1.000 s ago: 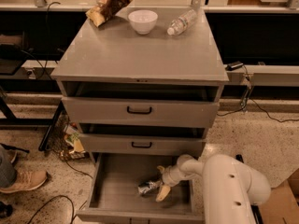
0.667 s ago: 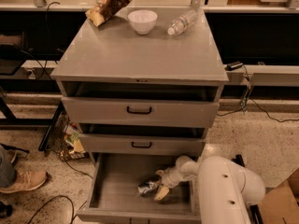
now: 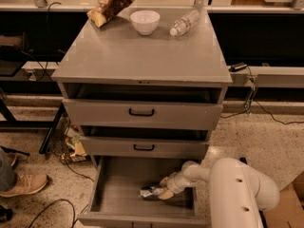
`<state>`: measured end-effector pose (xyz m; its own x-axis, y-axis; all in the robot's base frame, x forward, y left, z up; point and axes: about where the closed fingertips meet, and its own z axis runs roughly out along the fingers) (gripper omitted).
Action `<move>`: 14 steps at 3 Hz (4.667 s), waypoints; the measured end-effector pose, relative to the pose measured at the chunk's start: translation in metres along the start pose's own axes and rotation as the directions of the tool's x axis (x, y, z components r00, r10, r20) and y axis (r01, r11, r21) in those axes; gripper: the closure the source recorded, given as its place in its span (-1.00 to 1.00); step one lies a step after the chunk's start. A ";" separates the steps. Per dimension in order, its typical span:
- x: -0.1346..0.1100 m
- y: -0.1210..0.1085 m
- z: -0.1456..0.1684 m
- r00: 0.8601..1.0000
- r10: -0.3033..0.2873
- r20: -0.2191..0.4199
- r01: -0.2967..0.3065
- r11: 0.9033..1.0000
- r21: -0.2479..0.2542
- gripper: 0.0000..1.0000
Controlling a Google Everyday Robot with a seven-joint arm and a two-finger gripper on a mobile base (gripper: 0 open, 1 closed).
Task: Pick redbull can from bottom drawer and place on counter
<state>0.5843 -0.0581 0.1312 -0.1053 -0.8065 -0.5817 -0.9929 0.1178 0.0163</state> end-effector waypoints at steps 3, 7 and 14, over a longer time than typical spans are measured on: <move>-0.039 0.056 -0.140 0.974 -0.033 0.226 0.017 0.997 0.074 1.00; -0.087 0.053 -0.271 0.976 -0.127 0.176 0.106 0.987 0.123 1.00; -0.262 0.022 -0.629 0.916 -0.272 0.294 0.186 0.940 0.287 1.00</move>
Offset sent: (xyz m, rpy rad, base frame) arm -0.0541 -0.0393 0.1161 0.2647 -0.0780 -0.0566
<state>0.5551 -0.2089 0.7954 0.1896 -0.6008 -0.7766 -0.9367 0.1265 -0.3265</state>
